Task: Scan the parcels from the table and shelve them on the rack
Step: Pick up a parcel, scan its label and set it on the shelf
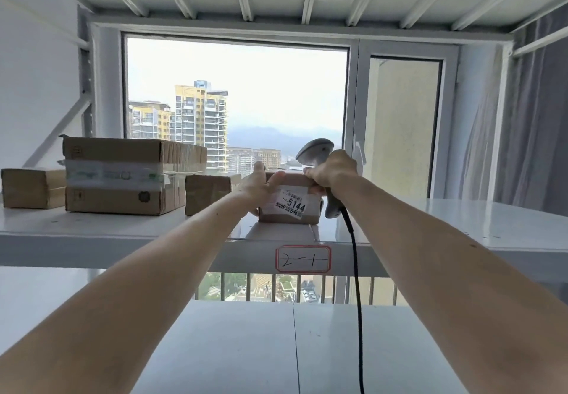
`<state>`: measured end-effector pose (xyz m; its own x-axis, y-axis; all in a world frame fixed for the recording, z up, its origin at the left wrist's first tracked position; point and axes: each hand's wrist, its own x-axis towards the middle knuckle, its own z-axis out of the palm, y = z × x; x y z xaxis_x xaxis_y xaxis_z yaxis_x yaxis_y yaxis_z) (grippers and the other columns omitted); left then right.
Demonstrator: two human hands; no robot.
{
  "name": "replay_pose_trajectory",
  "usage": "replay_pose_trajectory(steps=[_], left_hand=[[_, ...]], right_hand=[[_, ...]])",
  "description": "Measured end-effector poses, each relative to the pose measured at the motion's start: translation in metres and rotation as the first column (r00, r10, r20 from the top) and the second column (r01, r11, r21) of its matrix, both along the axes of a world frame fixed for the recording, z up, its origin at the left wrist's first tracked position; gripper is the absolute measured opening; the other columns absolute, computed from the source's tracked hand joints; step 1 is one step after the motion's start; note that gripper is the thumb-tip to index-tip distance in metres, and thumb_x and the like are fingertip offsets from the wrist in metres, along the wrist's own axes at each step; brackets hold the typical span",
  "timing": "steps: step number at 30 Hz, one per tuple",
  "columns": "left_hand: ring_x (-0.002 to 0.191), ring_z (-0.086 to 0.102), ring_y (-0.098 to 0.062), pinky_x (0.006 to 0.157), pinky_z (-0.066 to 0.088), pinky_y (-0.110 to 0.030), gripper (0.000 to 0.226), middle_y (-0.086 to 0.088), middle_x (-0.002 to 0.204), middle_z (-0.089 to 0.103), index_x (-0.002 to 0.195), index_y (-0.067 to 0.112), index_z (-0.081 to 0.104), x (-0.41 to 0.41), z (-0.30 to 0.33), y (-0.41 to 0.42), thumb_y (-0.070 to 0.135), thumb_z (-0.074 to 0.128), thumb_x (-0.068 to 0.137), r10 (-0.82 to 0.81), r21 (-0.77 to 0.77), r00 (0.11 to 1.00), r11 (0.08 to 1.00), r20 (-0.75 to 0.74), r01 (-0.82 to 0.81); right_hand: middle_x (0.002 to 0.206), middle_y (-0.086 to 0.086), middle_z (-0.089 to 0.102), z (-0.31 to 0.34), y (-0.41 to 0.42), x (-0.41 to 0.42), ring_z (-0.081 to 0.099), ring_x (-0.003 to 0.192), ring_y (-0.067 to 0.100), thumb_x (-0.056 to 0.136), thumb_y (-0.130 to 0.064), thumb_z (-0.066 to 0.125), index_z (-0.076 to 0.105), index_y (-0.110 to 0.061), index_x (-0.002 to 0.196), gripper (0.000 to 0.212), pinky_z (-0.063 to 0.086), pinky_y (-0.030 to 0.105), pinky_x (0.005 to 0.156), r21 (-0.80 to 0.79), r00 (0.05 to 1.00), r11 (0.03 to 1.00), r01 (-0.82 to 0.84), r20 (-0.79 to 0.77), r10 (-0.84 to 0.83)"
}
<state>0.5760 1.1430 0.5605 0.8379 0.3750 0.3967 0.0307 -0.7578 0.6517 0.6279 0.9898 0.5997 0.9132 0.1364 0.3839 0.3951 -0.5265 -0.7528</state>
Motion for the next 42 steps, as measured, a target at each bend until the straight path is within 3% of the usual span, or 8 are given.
replay_pose_trajectory(steps=[5,11,18,25,30,35,42], left_hand=[[0.076,0.053,-0.018,0.056,0.046,-0.031,0.039,-0.005,0.091,0.053,0.125,0.012,0.030,0.020,0.000,0.012,0.043,0.042,0.104,-0.029,0.017,1.000,0.999,-0.003,0.029],[0.067,0.053,-0.016,0.045,0.044,-0.027,0.032,-0.005,0.090,0.058,0.117,0.017,0.029,0.027,0.001,0.021,0.043,0.042,0.105,0.040,0.127,0.999,0.991,-0.025,-0.037],[0.068,0.056,-0.019,0.052,0.049,-0.031,0.039,-0.002,0.084,0.057,0.118,0.016,0.032,0.031,0.000,0.028,0.051,0.039,0.103,0.078,0.169,0.997,0.983,-0.013,-0.074],[0.077,0.057,-0.022,0.056,0.046,-0.030,0.037,-0.009,0.096,0.061,0.117,0.014,0.033,0.027,0.000,0.033,0.048,0.038,0.104,0.068,0.185,0.998,0.980,0.004,-0.067],[0.083,0.059,-0.024,0.064,0.048,-0.033,0.039,-0.012,0.103,0.064,0.124,0.011,0.034,0.023,0.000,0.033,0.045,0.037,0.105,0.065,0.190,0.998,0.980,-0.008,-0.062],[0.088,0.059,-0.025,0.069,0.046,-0.034,0.043,-0.012,0.105,0.063,0.130,0.009,0.035,0.023,0.001,0.031,0.044,0.038,0.106,0.077,0.214,0.997,0.974,-0.023,-0.071],[0.098,0.060,-0.030,0.074,0.052,-0.041,0.053,-0.021,0.123,0.054,0.137,0.005,0.035,0.013,0.006,0.028,0.046,0.040,0.104,0.115,0.356,0.993,0.927,0.031,-0.118]], right_hand=[[0.078,0.015,0.076,0.005,0.010,0.012,0.071,0.059,0.022,0.084,-0.025,0.081,0.070,0.000,0.096,0.030,0.060,0.027,0.053,0.050,0.992,0.997,-0.067,-0.102,0.071],[0.080,0.018,0.075,0.007,0.017,0.017,0.072,0.065,0.024,0.081,-0.020,0.083,0.070,0.002,0.092,0.028,0.064,0.037,0.073,0.080,0.986,0.992,-0.101,-0.123,0.111],[0.071,0.015,0.072,0.004,0.022,0.020,0.067,0.057,0.022,0.082,-0.023,0.083,0.069,0.000,0.084,0.027,0.064,0.038,0.074,0.082,0.988,0.992,-0.094,-0.114,0.104],[0.075,0.014,0.073,0.003,0.026,0.018,0.067,0.059,0.023,0.082,-0.025,0.083,0.066,-0.003,0.080,0.028,0.064,0.036,0.071,0.060,0.991,0.993,-0.099,-0.080,0.104],[0.068,0.011,0.070,0.004,0.027,0.017,0.063,0.052,0.020,0.083,-0.028,0.082,0.065,-0.006,0.075,0.029,0.059,0.029,0.059,0.030,0.992,0.995,-0.093,-0.078,0.095],[0.067,0.012,0.070,0.002,0.027,0.017,0.067,0.057,0.023,0.083,-0.028,0.083,0.064,-0.005,0.075,0.031,0.064,0.035,0.069,0.038,0.994,0.996,-0.083,-0.071,0.086],[0.070,0.011,0.068,0.002,0.012,0.004,0.064,0.048,0.017,0.085,-0.026,0.080,0.062,-0.004,0.083,0.029,0.058,0.026,0.052,0.073,0.996,0.996,-0.056,-0.064,0.061]])
